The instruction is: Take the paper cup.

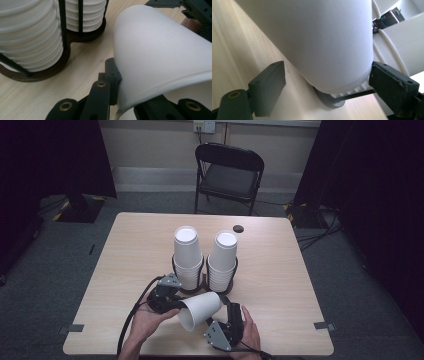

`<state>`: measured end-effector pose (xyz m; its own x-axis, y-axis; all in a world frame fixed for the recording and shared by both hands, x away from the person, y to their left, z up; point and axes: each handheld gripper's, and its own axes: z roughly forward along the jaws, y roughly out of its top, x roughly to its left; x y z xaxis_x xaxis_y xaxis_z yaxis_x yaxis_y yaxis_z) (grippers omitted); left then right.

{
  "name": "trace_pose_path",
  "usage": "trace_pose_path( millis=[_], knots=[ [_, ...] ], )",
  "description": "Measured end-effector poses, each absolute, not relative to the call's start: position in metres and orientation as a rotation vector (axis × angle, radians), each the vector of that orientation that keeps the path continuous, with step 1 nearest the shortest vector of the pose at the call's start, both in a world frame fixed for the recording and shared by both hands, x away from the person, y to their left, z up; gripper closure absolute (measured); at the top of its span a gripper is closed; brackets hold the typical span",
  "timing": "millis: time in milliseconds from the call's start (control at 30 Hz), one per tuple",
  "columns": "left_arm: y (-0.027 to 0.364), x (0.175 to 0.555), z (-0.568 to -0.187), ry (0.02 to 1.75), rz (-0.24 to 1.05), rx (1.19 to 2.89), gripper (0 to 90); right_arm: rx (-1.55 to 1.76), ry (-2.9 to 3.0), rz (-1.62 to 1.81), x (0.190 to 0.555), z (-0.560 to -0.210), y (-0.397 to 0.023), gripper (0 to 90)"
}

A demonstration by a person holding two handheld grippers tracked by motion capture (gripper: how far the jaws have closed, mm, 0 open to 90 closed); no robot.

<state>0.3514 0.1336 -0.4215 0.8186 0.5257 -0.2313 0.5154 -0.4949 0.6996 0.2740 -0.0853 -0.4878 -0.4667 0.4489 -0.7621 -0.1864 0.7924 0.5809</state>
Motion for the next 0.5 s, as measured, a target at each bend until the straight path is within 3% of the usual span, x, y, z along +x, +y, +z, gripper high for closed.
trace_pose_path(
  millis=[500],
  knots=[
    [0.125, 0.356, -0.423, 0.740, -0.062, 2.202, 85.9, 0.124, 1.920, 0.784, 0.274, -0.482, -0.071, 11.6]
  ],
)
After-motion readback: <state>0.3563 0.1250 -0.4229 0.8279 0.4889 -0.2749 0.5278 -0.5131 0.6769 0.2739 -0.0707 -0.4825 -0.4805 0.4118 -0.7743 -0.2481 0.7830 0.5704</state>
